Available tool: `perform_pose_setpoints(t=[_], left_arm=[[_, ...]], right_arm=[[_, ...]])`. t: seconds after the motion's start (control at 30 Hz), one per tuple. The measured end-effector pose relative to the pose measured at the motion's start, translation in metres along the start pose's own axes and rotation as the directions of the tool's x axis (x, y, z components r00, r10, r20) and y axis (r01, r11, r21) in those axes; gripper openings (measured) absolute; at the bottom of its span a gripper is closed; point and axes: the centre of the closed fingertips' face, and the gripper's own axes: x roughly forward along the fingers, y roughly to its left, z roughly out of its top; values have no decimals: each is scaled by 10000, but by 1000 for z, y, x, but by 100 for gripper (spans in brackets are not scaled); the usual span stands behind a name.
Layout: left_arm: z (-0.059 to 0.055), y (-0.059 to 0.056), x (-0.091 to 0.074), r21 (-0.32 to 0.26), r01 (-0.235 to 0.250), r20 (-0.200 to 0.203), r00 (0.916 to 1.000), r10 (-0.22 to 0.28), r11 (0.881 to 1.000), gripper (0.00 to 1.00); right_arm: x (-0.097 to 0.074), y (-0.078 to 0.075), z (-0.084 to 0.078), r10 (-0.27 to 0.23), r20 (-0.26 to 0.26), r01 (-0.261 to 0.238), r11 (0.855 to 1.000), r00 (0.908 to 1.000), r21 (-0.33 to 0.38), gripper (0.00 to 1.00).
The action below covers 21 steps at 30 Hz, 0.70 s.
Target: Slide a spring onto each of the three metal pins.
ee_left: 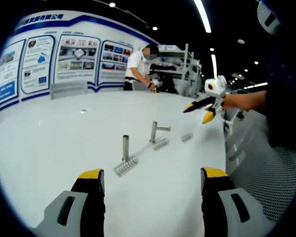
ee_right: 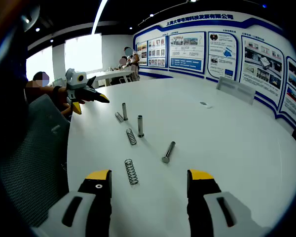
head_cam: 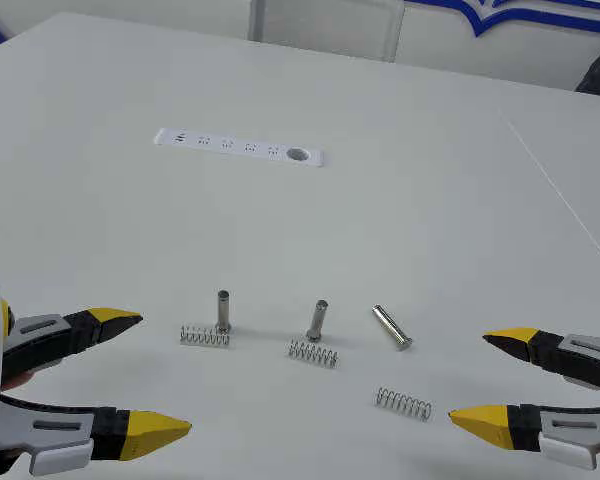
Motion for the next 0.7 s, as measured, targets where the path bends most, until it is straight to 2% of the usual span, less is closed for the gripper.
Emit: perform_pose_setpoints(t=[0.7], left_arm=[[0, 0, 1, -31, 41, 127, 9999, -40, 10000, 82]], right_arm=[[-3, -3, -1, -163, -201, 165, 9998, 9997, 93, 62]])
